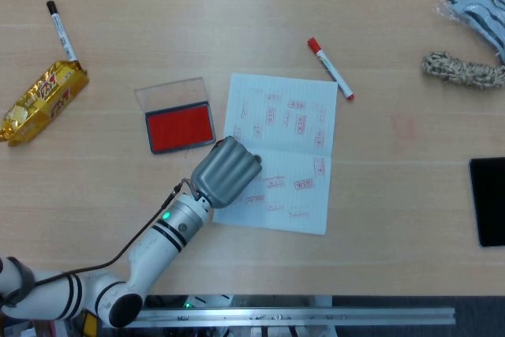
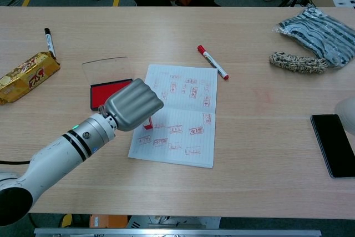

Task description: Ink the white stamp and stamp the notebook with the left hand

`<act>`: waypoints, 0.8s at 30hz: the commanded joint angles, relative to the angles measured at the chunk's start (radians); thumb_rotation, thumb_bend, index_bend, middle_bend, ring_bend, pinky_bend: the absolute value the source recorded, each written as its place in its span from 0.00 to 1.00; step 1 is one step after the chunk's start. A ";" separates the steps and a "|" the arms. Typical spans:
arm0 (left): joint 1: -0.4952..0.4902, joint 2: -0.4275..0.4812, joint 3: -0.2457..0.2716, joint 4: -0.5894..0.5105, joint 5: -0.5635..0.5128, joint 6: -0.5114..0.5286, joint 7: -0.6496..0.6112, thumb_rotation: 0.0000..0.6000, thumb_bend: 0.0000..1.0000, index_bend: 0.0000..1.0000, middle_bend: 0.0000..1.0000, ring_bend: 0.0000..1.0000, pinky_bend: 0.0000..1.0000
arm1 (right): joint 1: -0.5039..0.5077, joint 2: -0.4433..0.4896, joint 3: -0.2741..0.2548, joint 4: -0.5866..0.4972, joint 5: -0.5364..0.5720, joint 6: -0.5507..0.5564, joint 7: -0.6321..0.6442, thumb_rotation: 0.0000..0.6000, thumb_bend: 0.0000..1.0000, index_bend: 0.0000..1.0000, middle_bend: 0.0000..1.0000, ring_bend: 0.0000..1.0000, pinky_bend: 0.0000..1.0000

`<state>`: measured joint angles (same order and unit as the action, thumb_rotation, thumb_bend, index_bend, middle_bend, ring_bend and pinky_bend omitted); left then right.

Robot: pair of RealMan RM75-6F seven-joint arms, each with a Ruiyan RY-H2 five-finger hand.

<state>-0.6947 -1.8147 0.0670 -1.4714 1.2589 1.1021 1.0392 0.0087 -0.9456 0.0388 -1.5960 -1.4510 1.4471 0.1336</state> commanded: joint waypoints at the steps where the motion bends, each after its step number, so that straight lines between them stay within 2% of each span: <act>1: 0.003 -0.008 -0.001 0.010 -0.001 -0.007 -0.001 1.00 0.27 0.57 1.00 1.00 1.00 | -0.001 0.000 0.000 0.000 0.000 0.001 0.000 1.00 0.22 0.33 0.35 0.29 0.44; 11: 0.010 -0.029 -0.005 0.055 -0.010 -0.041 -0.013 1.00 0.27 0.57 1.00 1.00 1.00 | -0.006 -0.001 -0.001 0.005 0.003 0.002 0.004 1.00 0.22 0.34 0.35 0.29 0.44; 24: 0.017 -0.037 -0.007 0.055 -0.017 -0.056 0.007 1.00 0.27 0.57 1.00 1.00 1.00 | -0.010 -0.002 0.000 0.011 0.005 0.005 0.009 1.00 0.22 0.33 0.35 0.29 0.45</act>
<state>-0.6781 -1.8510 0.0597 -1.4161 1.2418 1.0460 1.0455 -0.0011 -0.9475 0.0391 -1.5852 -1.4457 1.4516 0.1420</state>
